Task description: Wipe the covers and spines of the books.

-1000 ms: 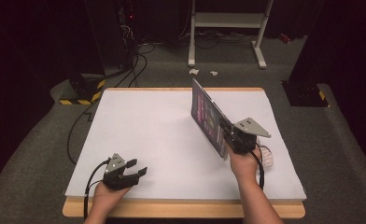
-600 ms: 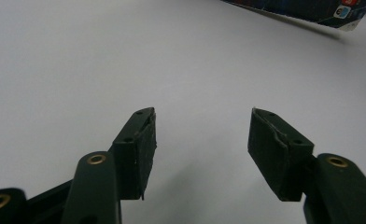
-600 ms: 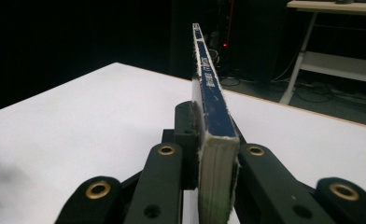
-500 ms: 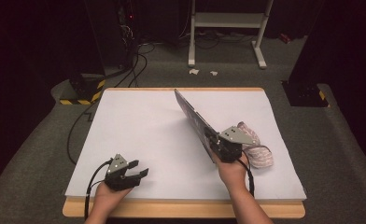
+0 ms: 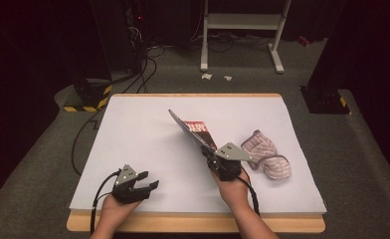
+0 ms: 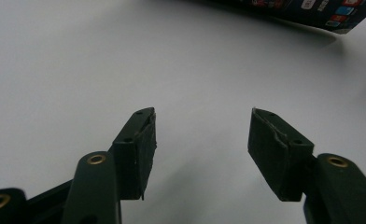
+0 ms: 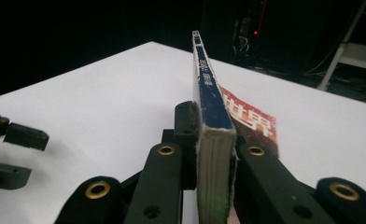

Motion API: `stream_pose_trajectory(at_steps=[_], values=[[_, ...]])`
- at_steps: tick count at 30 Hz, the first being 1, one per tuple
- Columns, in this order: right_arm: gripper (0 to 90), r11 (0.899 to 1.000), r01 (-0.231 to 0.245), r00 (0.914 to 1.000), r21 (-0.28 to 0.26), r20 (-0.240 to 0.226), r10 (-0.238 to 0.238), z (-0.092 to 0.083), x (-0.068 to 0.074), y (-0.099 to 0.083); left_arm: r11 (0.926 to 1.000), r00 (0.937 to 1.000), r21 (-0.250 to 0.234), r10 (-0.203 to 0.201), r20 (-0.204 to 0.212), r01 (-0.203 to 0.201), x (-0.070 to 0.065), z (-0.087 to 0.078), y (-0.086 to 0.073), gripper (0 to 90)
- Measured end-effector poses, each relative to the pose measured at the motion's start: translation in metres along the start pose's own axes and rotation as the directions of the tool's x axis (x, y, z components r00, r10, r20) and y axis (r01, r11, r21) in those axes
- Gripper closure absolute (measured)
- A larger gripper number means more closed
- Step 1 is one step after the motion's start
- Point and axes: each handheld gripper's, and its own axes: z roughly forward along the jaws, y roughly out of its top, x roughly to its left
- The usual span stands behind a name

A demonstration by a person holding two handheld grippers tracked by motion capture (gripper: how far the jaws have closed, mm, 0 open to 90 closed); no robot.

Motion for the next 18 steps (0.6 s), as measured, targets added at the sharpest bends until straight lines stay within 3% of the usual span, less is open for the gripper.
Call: stream_pose_trajectory(at_steps=[18], values=[[83.6,0.993,0.053,0.9966,0.102,-0.067,-0.047,0.025,0.03,-0.028,0.9999,1.0,0.014,0.008,0.0,-0.008,-0.002,0.003,0.0,42.0]])
